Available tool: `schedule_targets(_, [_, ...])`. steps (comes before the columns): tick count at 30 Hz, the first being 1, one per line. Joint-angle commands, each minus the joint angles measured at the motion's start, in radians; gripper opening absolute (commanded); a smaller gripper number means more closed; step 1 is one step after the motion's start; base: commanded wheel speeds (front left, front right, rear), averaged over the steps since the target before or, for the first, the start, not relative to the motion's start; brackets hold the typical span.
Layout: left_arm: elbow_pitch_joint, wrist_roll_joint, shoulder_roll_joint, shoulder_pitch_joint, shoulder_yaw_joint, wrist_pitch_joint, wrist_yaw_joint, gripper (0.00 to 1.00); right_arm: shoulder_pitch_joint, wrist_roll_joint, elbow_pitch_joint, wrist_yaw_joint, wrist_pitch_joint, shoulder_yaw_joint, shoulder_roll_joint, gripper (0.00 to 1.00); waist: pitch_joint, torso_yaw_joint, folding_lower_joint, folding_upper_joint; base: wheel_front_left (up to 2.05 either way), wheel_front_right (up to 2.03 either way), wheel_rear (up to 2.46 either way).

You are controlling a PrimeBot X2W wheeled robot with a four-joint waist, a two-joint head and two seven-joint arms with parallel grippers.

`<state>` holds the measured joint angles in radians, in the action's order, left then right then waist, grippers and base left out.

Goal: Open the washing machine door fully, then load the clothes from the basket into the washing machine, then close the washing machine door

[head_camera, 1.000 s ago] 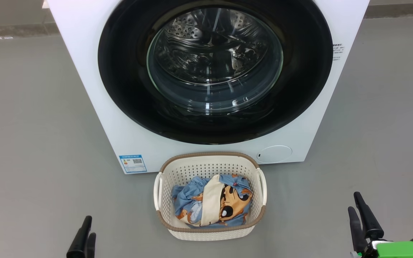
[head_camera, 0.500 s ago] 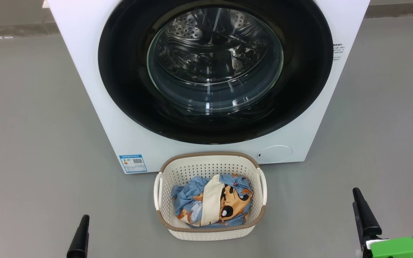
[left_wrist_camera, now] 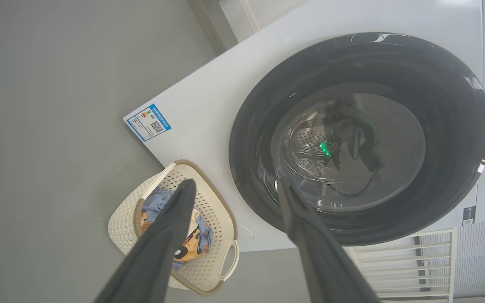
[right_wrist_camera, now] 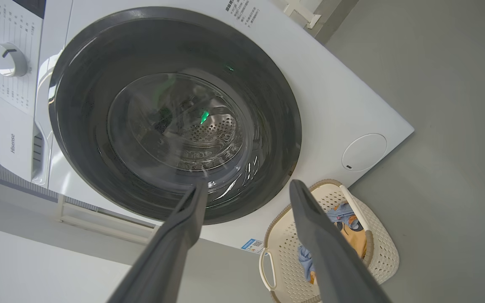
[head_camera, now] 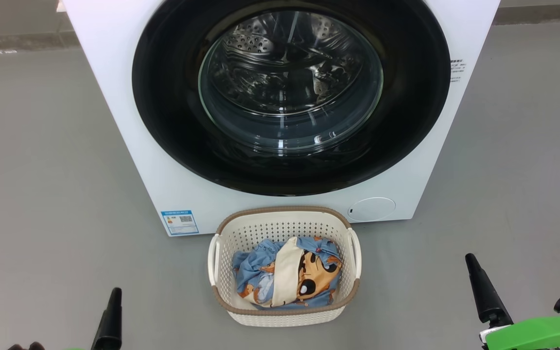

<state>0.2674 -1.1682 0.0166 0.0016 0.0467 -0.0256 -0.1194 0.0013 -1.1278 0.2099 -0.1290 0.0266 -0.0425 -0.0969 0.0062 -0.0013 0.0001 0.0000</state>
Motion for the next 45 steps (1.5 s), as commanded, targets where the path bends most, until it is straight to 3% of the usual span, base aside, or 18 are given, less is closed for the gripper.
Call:
schedule_targets(1, [-0.035,0.051,0.017,-0.013,0.011,-0.014,-0.006,1.0,-0.021,0.039,-0.034,-0.001,0.014,0.018,-0.019,1.0,0.001,0.0,-0.0001,0.0,0.0,0.0,0.0])
schedule_targets(21, [-0.1,0.441,0.026,0.016,-0.019,-0.07,0.049,1.0,-0.016,0.308,-0.035,-0.001,0.07,0.03,-0.037,1.0,0.0,-0.001,-0.0001,0.0,0.0,0.0,0.0])
schedule_targets(45, [-0.161,0.75,0.061,0.043,-0.069,-0.14,0.1,1.0,0.01,0.595,-0.038,-0.001,0.14,0.054,-0.054,1.0,0.01,-0.005,-0.0001,0.0,0.0,0.0,0.0])
